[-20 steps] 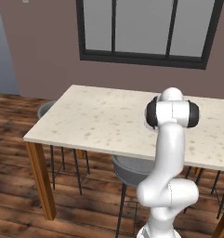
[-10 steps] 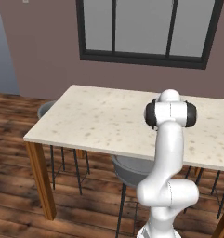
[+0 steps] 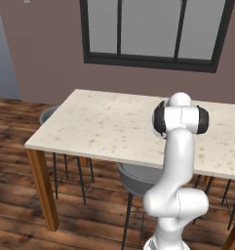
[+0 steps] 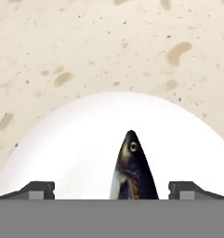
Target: Take the fish from the fridge and place it on the digital scale on the counter by the fridge. Wait a few seconds for a reading, then move it to the plate on the dining counter.
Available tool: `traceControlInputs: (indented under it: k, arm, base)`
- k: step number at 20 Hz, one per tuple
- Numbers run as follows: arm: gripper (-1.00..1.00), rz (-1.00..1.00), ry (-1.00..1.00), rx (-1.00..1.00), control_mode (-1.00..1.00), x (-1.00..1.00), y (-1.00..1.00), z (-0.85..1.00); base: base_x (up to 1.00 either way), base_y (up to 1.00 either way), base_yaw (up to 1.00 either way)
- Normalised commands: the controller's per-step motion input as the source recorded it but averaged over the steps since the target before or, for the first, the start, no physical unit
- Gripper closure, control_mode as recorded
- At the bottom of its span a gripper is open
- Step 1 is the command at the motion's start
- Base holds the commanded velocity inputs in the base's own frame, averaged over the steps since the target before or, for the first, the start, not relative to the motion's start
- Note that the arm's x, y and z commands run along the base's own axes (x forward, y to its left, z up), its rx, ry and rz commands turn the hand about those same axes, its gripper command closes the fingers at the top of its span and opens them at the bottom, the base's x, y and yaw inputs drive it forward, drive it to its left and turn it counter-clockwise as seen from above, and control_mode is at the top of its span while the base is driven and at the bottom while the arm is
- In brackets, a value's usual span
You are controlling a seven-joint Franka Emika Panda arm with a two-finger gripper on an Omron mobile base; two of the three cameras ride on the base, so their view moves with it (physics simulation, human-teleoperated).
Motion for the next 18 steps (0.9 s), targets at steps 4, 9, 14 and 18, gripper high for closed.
traceControlInputs:
  k: [4,9,14,18]
  arm:
    - [-1.0,0.0,-0.3,0.0,-1.0,-0.69,0.15,0.94]
    - [-1.0,0.0,-0.29,0.0,-1.0,-0.96,0.2,1.0]
    - [-1.0,0.0,-0.17,0.0,-1.0,-1.0,0.33,1.0]
    - [-1.0,0.0,-0.11,0.0,-1.0,-1.0,0.45,1.0]
  base:
    - [0.0,0.0,0.0]
    - [0.0,0.0,0.0]
    - [0.0,0.0,0.0]
    - [0.0,0.0,0.0]
